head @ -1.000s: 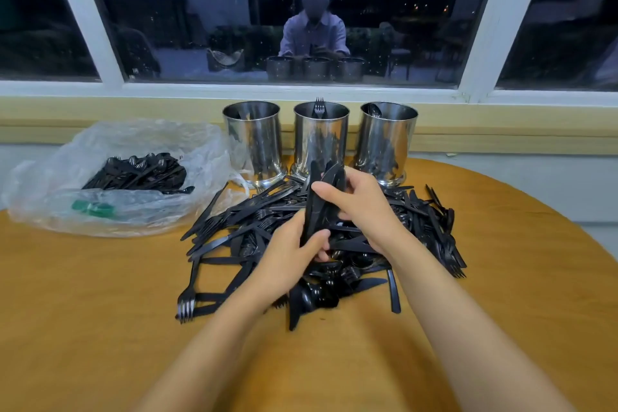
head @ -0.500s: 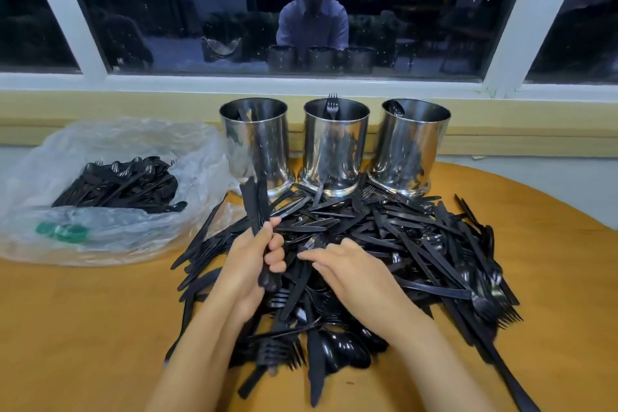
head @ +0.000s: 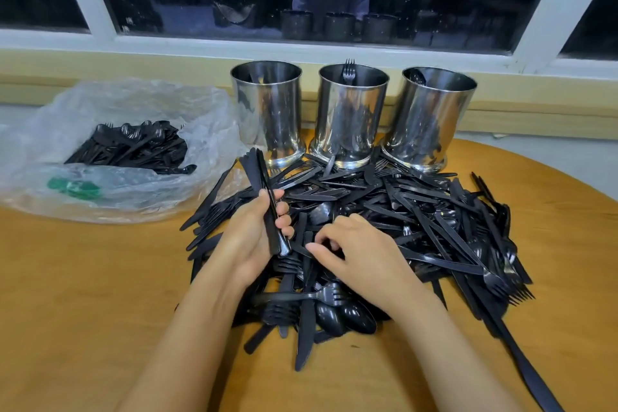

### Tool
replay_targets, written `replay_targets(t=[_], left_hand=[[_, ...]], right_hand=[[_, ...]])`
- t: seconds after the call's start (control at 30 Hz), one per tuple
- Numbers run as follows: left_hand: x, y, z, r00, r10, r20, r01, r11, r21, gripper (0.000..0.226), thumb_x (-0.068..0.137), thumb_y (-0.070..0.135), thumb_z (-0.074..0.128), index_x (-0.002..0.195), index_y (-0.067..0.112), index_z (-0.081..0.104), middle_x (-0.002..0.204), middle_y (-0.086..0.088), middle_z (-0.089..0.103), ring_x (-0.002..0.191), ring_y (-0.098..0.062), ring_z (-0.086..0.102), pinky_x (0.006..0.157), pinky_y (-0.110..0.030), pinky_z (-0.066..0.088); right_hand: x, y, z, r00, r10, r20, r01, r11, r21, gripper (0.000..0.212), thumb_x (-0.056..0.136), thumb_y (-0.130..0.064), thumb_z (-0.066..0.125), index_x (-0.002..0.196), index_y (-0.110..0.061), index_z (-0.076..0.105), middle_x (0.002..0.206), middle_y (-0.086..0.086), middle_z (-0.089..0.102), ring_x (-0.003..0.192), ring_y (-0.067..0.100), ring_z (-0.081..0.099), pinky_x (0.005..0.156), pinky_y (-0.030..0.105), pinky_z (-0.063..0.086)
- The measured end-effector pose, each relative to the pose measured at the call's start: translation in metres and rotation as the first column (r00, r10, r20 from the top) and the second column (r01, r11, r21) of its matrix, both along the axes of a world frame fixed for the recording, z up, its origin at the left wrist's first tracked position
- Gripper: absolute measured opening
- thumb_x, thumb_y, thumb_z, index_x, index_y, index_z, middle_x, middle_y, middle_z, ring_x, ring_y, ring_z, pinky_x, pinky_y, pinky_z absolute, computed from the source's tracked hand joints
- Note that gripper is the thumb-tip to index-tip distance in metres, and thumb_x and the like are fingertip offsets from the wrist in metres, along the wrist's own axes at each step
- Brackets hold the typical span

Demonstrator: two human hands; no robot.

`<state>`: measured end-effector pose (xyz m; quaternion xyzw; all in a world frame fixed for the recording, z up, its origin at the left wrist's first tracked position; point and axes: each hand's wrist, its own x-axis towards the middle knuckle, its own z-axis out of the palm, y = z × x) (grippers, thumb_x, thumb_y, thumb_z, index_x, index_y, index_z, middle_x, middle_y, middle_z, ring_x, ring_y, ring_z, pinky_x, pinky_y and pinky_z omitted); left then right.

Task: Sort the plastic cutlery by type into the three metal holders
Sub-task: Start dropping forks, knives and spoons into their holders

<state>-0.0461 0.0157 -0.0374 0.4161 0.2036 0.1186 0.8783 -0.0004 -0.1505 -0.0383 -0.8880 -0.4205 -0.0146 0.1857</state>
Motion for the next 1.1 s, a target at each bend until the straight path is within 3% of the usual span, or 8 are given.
replay_targets(t=[0.13, 0.23, 0.33, 0.4, 0.57, 0.73, 0.87, 1.1], left_hand=[[0.001, 0.000, 0.000, 0.999, -0.047, -0.010, 0.047, 0.999, -0.020, 0.024, 0.107, 0.021, 0.034, 0.095, 0.010, 0.051, 0.072, -0.004, 0.054, 0.054, -0.013, 0.050, 0.052, -0.025, 0.050], [0.000, -0.003, 0.000, 0.997, -0.083, 0.003, 0.083, 0.997, -0.013, 0.020, 0.107, 0.015, 0.037, 0.096, 0.009, 0.053, 0.072, -0.004, 0.057, 0.061, -0.016, 0.057, 0.063, -0.029, 0.056], [-0.001, -0.007, 0.001, 0.994, -0.106, 0.029, 0.107, 0.994, -0.038, 0.018, 0.106, 0.013, 0.036, 0.101, 0.009, 0.053, 0.066, 0.001, 0.049, 0.052, -0.009, 0.046, 0.054, -0.024, 0.048], [-0.001, -0.010, 0.001, 0.996, -0.087, 0.021, 0.088, 0.995, -0.055, 0.019, 0.107, 0.015, 0.035, 0.100, 0.009, 0.052, 0.063, 0.002, 0.044, 0.048, -0.007, 0.038, 0.048, -0.021, 0.041], [0.001, -0.016, 0.000, 1.000, -0.028, 0.012, 0.028, 1.000, -0.004, 0.026, 0.104, 0.033, 0.040, 0.100, 0.010, 0.051, 0.063, 0.003, 0.039, 0.051, -0.008, 0.033, 0.050, -0.021, 0.036], [-0.001, -0.024, 0.001, 0.994, -0.083, 0.070, 0.073, 0.989, 0.126, 0.064, 0.078, 0.064, 0.064, 0.110, 0.012, 0.046, 0.067, 0.005, 0.036, 0.061, -0.010, 0.034, 0.067, -0.026, 0.037], [-0.002, -0.030, 0.002, 0.995, -0.081, 0.056, 0.070, 0.982, 0.176, 0.057, 0.080, 0.063, 0.065, 0.104, 0.013, 0.056, 0.071, 0.002, 0.045, 0.075, -0.018, 0.049, 0.093, -0.045, 0.048], [0.001, -0.014, 0.000, 0.998, 0.032, 0.051, -0.031, 0.999, -0.031, 0.021, 0.106, 0.022, 0.039, 0.109, 0.009, 0.054, 0.065, 0.002, 0.043, 0.052, -0.009, 0.038, 0.058, -0.025, 0.039]], right_hand=[[0.001, -0.007, 0.000, 0.986, -0.117, -0.118, 0.131, 0.984, 0.118, 0.029, 0.091, -0.056, 0.050, 0.092, -0.028, 0.057, 0.081, -0.013, 0.051, 0.082, 0.004, 0.044, 0.064, 0.020, 0.041], [0.005, -0.017, 0.001, 0.946, -0.225, -0.233, 0.284, 0.922, 0.263, 0.006, 0.091, -0.030, 0.063, 0.091, -0.027, 0.058, 0.072, -0.012, 0.052, 0.068, 0.006, 0.053, 0.061, 0.021, 0.044], [0.010, -0.023, 0.004, 0.905, -0.240, -0.351, 0.370, 0.851, 0.372, 0.024, 0.092, -0.011, 0.063, 0.103, -0.030, 0.055, 0.083, -0.009, 0.060, 0.068, 0.010, 0.064, 0.063, 0.018, 0.051], [0.011, -0.023, 0.006, 0.860, -0.212, -0.465, 0.441, 0.766, 0.468, 0.030, 0.089, -0.009, 0.067, 0.111, -0.027, 0.056, 0.086, -0.005, 0.064, 0.067, 0.005, 0.065, 0.057, 0.013, 0.050], [0.003, -0.015, 0.008, 0.748, -0.028, -0.664, 0.560, 0.563, 0.608, 0.006, 0.088, -0.012, 0.069, 0.089, -0.018, 0.071, 0.070, -0.003, 0.067, 0.060, 0.003, 0.061, 0.059, 0.013, 0.048], [-0.018, 0.004, 0.010, 0.569, 0.276, -0.775, 0.561, 0.559, 0.611, 0.025, 0.096, -0.005, 0.054, 0.101, -0.023, 0.070, 0.082, -0.006, 0.070, 0.076, 0.006, 0.062, 0.074, 0.020, 0.054], [-0.030, 0.016, 0.007, 0.708, 0.205, -0.676, 0.417, 0.651, 0.634, 0.014, 0.086, -0.008, 0.069, 0.093, -0.019, 0.075, 0.078, -0.008, 0.071, 0.074, 0.003, 0.062, 0.071, 0.019, 0.051], [-0.003, -0.002, 0.011, 0.921, -0.042, -0.387, 0.299, 0.714, 0.633, 0.013, 0.083, -0.015, 0.074, 0.087, -0.027, 0.075, 0.083, -0.012, 0.068, 0.075, 0.002, 0.057, 0.068, 0.011, 0.045]])
